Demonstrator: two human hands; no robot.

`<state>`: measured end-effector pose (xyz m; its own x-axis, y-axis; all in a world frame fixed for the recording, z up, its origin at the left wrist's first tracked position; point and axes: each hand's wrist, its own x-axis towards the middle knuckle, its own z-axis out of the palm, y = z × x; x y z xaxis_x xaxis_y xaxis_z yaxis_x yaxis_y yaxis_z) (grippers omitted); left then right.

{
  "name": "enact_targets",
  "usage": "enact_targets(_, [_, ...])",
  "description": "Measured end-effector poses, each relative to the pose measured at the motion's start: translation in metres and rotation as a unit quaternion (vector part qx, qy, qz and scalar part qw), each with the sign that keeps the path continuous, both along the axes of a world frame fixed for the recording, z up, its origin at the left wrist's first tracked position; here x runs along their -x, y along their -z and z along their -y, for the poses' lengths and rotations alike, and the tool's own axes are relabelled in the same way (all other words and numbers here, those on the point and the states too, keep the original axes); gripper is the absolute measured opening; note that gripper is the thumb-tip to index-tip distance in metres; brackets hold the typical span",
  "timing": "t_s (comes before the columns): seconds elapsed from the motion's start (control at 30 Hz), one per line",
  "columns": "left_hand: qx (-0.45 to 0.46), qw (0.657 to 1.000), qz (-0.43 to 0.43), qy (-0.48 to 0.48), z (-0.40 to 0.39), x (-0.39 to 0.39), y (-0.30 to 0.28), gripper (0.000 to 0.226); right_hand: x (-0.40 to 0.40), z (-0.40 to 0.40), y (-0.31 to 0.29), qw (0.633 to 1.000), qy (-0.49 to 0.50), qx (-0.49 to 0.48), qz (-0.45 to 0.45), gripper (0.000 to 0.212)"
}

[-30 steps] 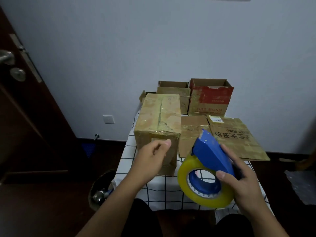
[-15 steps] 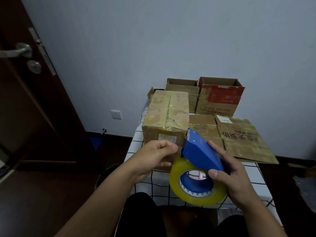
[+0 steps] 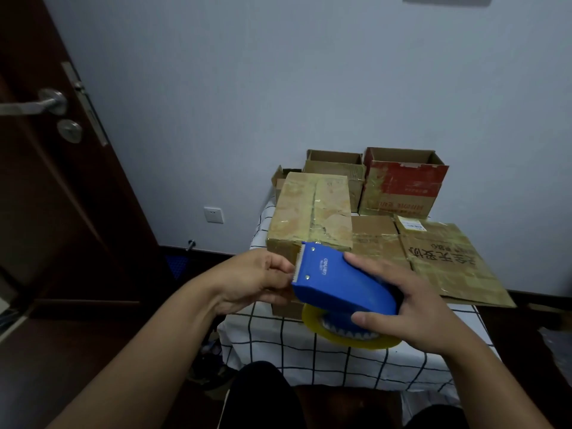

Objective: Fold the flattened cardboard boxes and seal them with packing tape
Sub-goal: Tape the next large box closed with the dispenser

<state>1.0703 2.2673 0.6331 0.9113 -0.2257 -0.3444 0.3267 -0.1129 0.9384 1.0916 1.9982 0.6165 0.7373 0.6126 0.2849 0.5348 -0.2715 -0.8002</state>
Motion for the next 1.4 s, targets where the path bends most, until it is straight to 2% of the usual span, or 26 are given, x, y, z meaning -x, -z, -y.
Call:
enact_targets(0.13, [0.006,0.998,0.011,-0.055,-0.004,-0.002,0.0,0.019,-0.006,-0.006,0.0,0.996,0.004,0.061,0.061,0.072])
enact_targets(0.3, [-0.048,0.995,0.026,-0.08,-0.015,-0.013,-0.004,0.018,-0.016,0.0,-0.008,0.991,-0.003,0.12,0.058,0.072])
enact_targets(0.5, [-0.063,0.985,0.034,-0.156,-0.043,-0.026,-0.012,0.017,-0.036,0.042,-0.036,0.981,-0.002,0.191,0.031,0.067])
enact_targets(0.67, [-0.092,0.969,0.08,-0.214,-0.031,-0.037,-0.012,0.012,-0.056,0.04,-0.063,0.975,0.005,0.218,0.044,0.066])
enact_targets(0.77, [-0.076,0.963,0.094,-0.242,-0.029,-0.041,-0.015,0.012,-0.066,0.038,-0.082,0.971,0.002,0.235,0.037,0.063])
enact_targets(0.97, [-0.078,0.961,0.061,-0.257,-0.028,-0.052,-0.012,0.005,-0.084,0.027,-0.098,0.956,-0.012,0.291,0.028,0.058])
enact_targets(1.4, [-0.213,0.938,0.076,-0.263,-0.026,-0.066,0.001,0.004,-0.095,0.006,-0.1,0.929,-0.013,0.369,0.042,0.061])
